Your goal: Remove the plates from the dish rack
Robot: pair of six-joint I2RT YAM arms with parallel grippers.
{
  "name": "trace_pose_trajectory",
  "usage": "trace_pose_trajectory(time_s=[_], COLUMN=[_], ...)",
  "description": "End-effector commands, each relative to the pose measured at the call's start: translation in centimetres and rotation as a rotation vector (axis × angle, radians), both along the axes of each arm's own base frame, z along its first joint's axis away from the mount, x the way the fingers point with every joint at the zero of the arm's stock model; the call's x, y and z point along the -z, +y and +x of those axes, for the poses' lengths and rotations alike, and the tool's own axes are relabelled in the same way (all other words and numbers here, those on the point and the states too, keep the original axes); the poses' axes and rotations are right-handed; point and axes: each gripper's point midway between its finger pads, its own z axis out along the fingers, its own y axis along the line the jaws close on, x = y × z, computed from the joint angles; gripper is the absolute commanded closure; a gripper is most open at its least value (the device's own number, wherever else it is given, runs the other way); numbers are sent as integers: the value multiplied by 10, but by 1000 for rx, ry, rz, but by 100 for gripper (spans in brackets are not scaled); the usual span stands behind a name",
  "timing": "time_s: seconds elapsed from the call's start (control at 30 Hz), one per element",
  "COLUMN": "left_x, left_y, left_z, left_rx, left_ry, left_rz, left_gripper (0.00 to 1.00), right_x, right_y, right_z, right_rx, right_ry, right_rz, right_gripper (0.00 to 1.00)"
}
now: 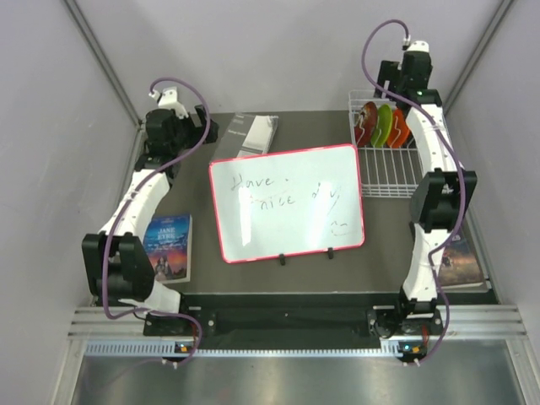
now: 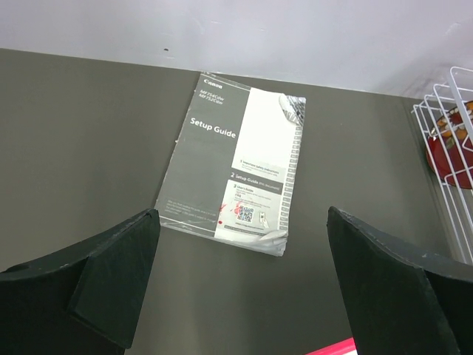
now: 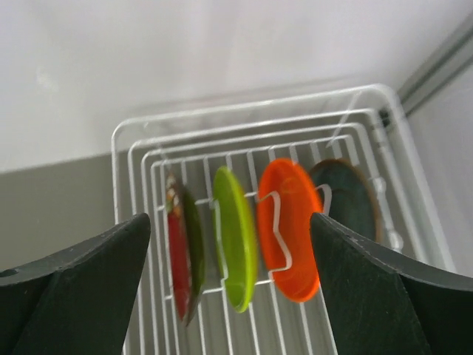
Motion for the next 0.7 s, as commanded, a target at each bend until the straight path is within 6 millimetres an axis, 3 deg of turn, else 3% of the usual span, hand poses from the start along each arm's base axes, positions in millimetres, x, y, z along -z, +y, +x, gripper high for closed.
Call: trace_pose_trajectory(time_s=[0.0,0.67], left_x=[-4,22], left_y=[-2,1], left_z=[6,11], left_rx=[8,-12], left_ry=[-31,28], left_rz=[-7,-5], left_gripper=[1,1], right_x=[19,98], right_y=[31,48], right_z=[4,2], right_rx=[-123,-189], right_ry=[40,192], right_rz=[92,79], right_gripper=[12,24])
